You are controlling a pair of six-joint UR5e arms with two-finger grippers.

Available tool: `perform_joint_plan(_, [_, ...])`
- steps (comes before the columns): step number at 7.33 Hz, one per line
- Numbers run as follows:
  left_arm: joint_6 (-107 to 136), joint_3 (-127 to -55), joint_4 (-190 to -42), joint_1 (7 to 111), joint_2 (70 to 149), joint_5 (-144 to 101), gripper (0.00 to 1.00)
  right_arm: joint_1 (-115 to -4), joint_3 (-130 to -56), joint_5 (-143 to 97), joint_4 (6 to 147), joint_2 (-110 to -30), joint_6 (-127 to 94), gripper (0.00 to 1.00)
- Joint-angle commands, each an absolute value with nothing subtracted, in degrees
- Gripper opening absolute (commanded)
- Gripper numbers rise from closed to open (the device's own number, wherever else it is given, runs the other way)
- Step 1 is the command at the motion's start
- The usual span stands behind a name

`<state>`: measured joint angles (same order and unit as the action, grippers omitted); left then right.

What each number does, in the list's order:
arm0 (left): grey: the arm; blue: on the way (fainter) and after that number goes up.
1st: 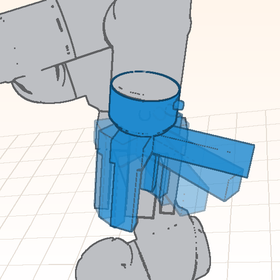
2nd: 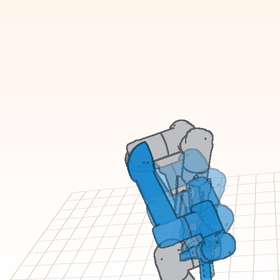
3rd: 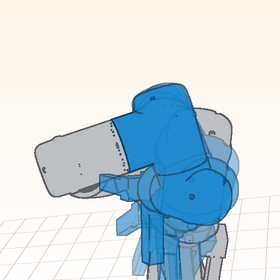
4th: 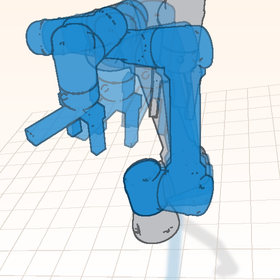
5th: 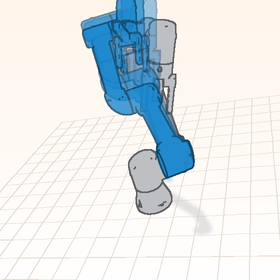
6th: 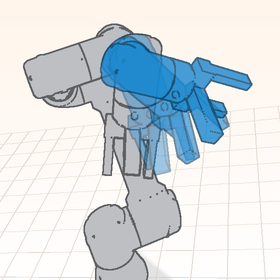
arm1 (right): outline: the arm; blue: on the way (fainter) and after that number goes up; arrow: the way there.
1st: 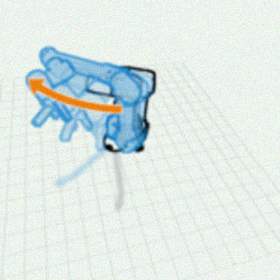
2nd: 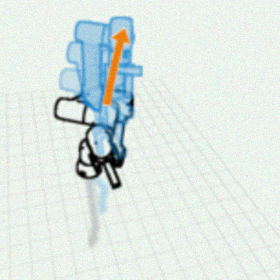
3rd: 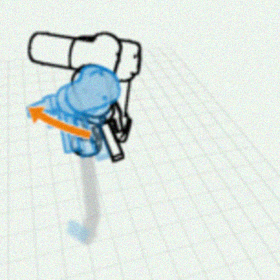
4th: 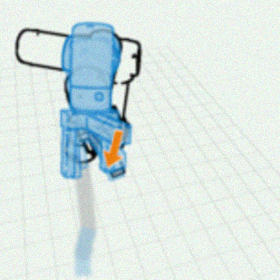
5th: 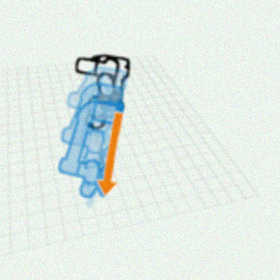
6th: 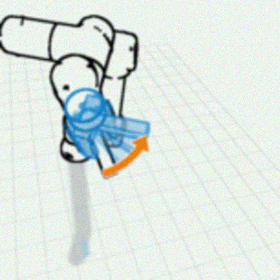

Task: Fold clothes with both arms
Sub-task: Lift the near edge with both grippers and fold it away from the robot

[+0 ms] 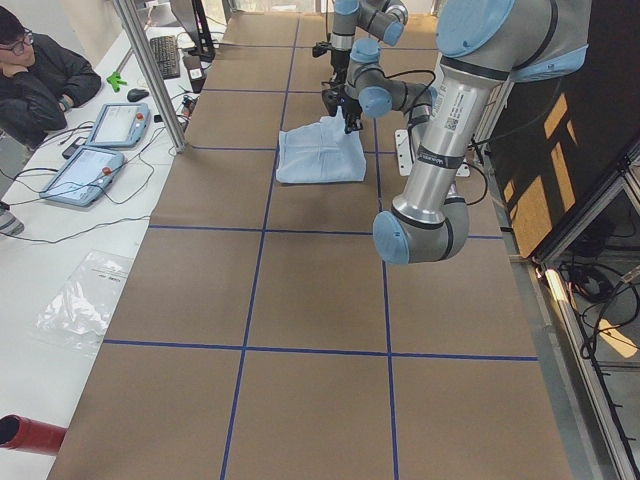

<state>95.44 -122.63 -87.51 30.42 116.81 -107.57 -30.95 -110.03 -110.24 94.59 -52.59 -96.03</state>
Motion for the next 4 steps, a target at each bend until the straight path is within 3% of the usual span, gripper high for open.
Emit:
perform_joint_plan(1, [91.4,-111.7,-96.5,37.1,118.6,-109.3,0.0,-35.5,-93.7,-110.3,89.4,-45.4,-90.3,0.0])
perform_joint_plan(2, [90.1,-103.5,-101.6,38.0,120.7,-109.3,0.0,-36.9,-86.5,-110.7,81.6,-44.0,-90.4,0.0])
perform_joint_plan(4, [90.0,-95.8,-109.8,39.4,121.5,-109.3,0.0,-37.4,-79.2,-110.7,80.2,-40.4,-89.6,0.0])
